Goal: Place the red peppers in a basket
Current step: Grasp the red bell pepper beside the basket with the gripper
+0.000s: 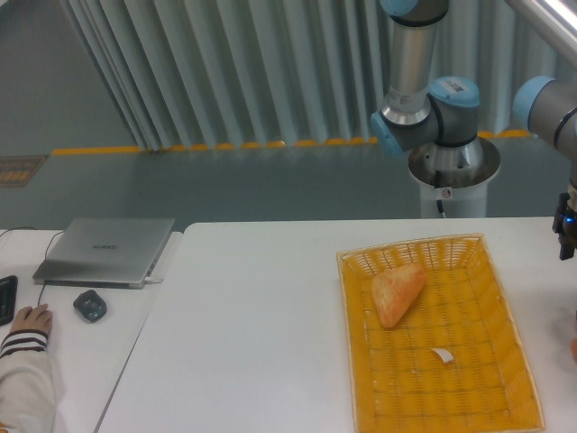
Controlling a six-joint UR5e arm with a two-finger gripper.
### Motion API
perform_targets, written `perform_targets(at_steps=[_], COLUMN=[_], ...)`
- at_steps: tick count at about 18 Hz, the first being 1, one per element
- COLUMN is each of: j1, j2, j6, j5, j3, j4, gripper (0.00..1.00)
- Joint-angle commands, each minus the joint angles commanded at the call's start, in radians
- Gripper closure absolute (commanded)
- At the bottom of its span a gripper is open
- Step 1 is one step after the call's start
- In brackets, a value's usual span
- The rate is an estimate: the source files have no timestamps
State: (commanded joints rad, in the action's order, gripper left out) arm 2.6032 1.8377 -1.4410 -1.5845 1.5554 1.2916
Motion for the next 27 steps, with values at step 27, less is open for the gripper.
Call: perform_targets(at_steps=[27], j1=[0.078], j2=[0.098], j6=[0.613], j5=[0.003], j3=[0.071], j4=[-0.21], gripper=[0.0])
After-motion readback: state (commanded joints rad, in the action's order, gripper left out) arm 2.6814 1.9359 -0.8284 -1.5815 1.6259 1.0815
